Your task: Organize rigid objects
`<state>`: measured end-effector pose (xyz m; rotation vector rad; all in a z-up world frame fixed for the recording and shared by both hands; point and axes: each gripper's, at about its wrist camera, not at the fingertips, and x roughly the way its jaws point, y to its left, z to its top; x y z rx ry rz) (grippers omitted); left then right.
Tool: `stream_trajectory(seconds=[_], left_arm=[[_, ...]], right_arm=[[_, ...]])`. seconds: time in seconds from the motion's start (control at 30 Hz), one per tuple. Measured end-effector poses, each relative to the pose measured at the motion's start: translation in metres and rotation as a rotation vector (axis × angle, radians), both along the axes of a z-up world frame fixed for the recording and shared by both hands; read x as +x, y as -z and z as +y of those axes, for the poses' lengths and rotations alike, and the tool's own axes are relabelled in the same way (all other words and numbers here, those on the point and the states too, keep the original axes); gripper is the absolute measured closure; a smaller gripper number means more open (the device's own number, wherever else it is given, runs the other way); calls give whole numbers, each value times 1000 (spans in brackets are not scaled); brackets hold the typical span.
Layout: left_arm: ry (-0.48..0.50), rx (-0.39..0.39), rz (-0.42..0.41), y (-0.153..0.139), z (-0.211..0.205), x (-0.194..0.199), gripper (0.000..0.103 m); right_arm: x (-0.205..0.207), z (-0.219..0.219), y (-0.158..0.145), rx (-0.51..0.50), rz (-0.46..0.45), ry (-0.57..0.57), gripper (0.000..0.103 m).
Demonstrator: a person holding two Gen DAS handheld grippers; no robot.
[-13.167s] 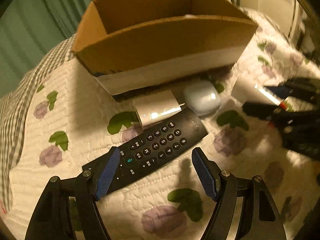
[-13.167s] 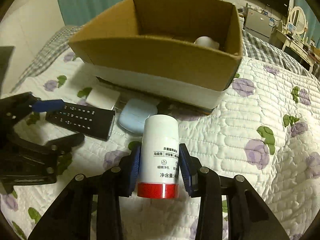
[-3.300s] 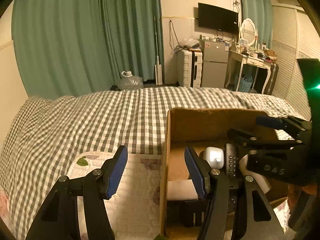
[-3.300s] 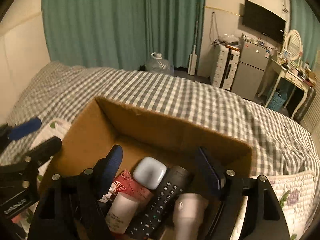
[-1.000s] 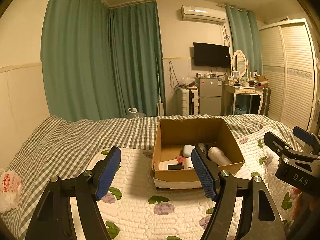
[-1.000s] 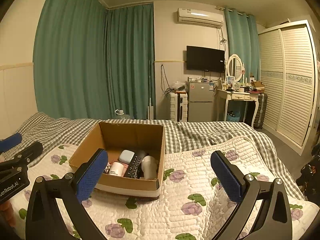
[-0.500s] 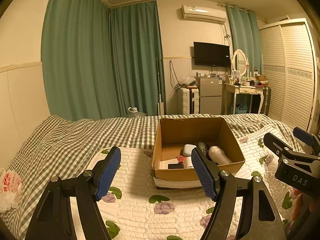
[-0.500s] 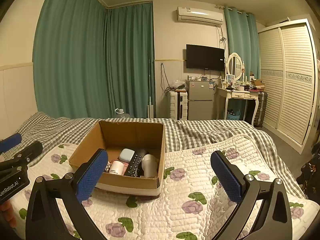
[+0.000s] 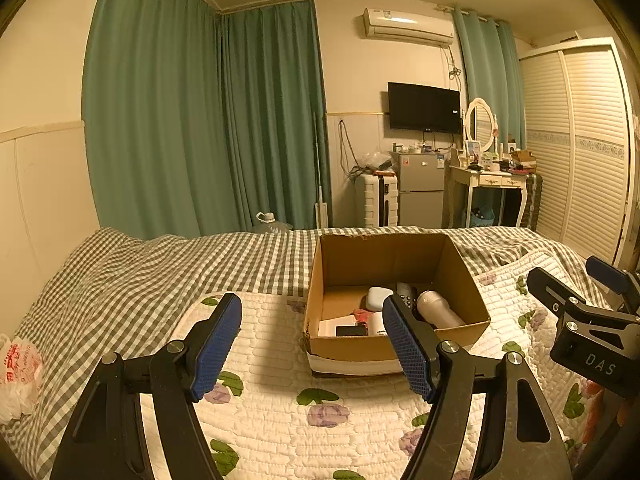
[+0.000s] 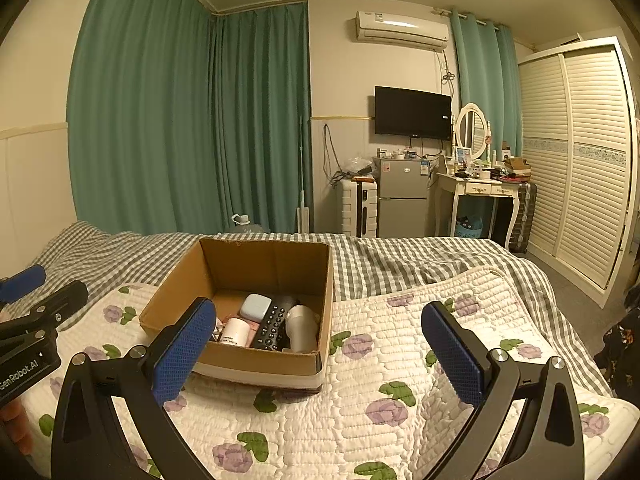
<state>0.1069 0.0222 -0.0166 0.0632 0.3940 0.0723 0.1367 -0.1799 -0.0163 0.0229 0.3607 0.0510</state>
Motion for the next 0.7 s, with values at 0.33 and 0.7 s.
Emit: stream_trajectory(seconds=[0.33,0.7], left_arm=[[-7,0,3,0,0,0,27],[-7,0,4,0,-1,0,27]], right_arm=[[0,0,0,0,4,1,0],[0,1,2,-2,9,2,0]])
